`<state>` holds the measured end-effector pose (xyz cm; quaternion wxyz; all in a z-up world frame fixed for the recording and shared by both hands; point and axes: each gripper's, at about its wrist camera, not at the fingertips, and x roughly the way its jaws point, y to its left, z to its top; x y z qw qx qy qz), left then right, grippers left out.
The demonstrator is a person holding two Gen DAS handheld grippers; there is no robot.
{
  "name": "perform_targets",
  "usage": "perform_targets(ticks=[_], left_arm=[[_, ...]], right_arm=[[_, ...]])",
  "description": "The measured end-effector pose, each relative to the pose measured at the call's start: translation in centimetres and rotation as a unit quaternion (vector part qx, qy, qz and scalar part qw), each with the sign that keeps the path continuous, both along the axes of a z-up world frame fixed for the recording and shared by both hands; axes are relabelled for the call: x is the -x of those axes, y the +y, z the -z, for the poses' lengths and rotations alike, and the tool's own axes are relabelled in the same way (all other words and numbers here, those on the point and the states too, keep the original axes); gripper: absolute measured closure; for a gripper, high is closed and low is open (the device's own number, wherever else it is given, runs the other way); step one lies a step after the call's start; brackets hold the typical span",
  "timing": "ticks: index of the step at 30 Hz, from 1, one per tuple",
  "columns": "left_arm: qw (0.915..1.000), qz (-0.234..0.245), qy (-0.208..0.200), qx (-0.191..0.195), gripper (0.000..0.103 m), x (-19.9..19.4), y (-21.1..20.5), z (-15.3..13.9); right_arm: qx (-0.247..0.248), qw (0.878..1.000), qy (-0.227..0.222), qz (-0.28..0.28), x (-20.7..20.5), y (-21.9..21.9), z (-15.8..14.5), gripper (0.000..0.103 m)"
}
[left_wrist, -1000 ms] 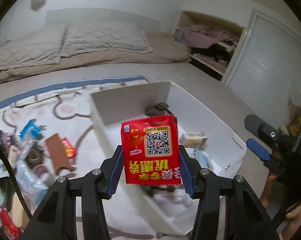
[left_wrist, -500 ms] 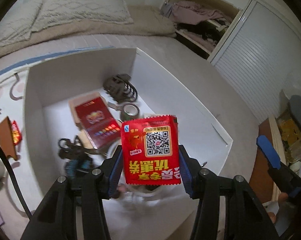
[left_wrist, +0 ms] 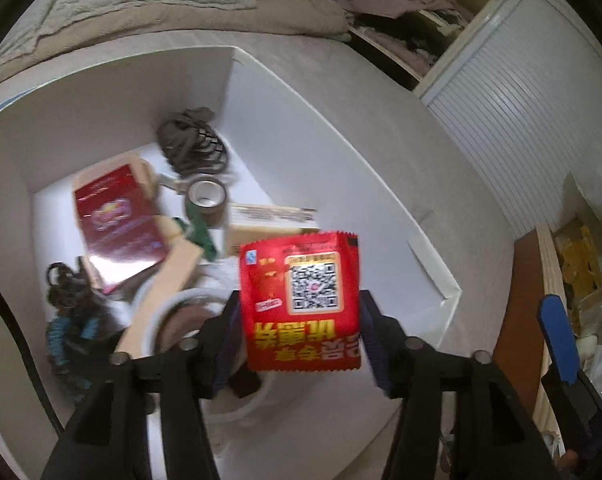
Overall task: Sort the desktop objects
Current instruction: 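Carry the red packet into the shoe box and open the left tool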
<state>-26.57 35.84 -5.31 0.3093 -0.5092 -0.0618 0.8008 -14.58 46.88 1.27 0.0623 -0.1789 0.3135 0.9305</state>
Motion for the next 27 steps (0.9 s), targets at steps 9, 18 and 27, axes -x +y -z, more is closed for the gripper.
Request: perform_targets(ticks=[9, 18, 27], left_arm=[[0.9996, 0.014, 0.021, 0.013, 0.025, -0.9, 1.5, -0.2], [0.9986, 0.017, 0.046, 0.02, 0.025, -1.8, 1.2, -1.0], [0.9966, 0.013, 0.078, 0.025, 0.025, -2.5, -0.4, -2.7]], right_arm=[[-0.004, 1.0, 0.008, 0.01, -0.7, 0.7, -0.2, 0.0], [0.003, 1.0, 0.015, 0.017, -1.2, 1.0, -0.3, 0.0], [-0.014, 0.999, 0.02, 0.025, -2.0, 0.9, -0.9, 0.0]])
